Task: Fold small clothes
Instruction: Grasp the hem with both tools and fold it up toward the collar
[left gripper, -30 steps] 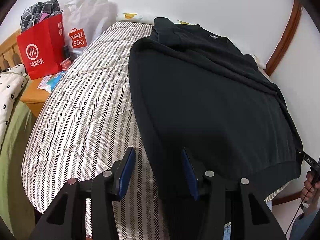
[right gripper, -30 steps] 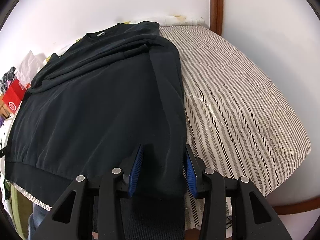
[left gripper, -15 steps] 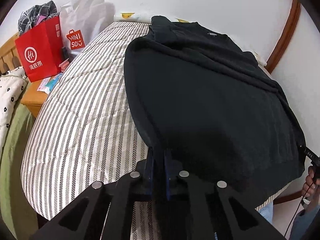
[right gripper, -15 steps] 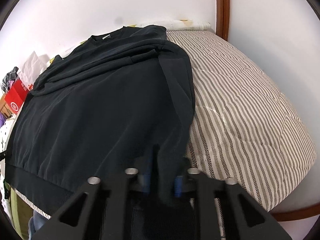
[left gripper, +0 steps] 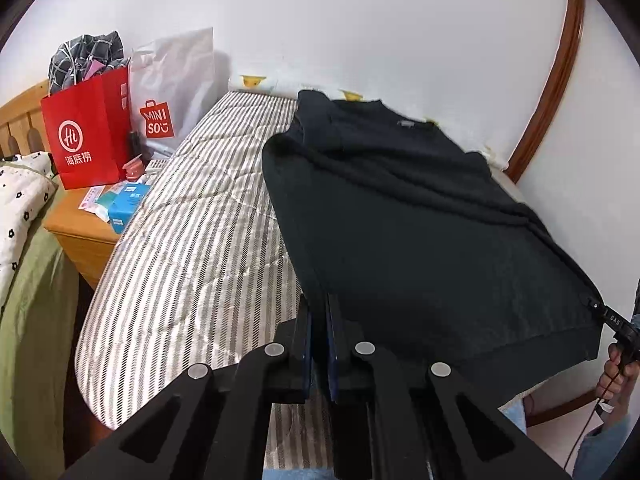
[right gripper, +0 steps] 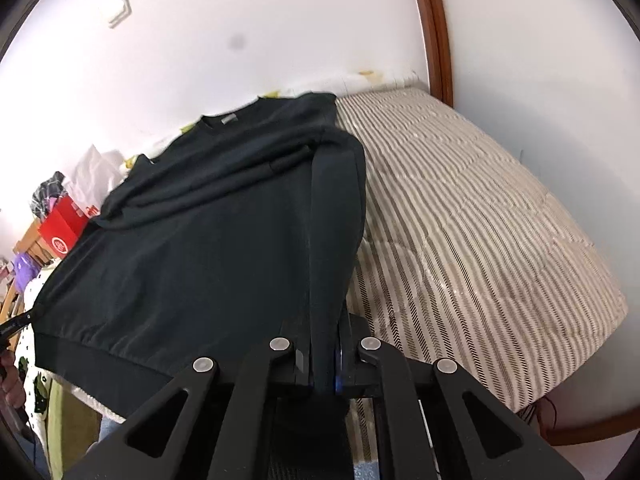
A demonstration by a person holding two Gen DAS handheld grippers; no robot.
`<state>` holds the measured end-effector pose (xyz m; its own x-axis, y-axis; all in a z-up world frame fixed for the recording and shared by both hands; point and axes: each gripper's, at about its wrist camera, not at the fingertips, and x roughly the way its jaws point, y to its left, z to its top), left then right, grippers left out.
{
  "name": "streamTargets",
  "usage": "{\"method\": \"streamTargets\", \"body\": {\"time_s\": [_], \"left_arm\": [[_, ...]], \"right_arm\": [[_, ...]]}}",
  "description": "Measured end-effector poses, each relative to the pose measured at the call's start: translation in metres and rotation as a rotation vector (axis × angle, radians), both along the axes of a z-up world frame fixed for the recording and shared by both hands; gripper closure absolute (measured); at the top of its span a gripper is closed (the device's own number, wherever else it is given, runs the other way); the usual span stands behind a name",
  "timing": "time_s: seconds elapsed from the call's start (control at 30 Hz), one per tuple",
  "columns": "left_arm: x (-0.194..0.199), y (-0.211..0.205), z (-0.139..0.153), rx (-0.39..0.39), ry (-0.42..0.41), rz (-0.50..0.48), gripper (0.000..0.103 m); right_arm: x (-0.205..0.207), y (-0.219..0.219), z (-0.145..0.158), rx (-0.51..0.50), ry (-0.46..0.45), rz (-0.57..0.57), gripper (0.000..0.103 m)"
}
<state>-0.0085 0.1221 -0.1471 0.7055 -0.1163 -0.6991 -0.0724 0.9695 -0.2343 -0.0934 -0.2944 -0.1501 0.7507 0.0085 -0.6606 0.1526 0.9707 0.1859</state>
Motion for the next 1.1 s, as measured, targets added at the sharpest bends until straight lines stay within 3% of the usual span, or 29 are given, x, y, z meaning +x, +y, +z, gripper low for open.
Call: {"method": "streamTargets", "body": {"time_s": [0.2, 0.53, 1.1], "left_arm": [[-0.01, 0.005, 0.011, -0.023, -0.022, 0.007, 0.097], [0.013, 0.001, 0.042, -0.017, -0.088, 0.002, 0.097], [0.133, 0.014, 0.074, -0.029, -0.155, 0.035, 0.097]], "right_arm": [[-0.015, 0.009, 0.026, -0.018, -0.066, 0.031, 0.097], [0.012, 0.011, 0.05, -0.012, -0.086, 0.008, 0.097], [0.145, 0.007, 0.099, -0.045, -0.127, -0.02, 0.097]]}}
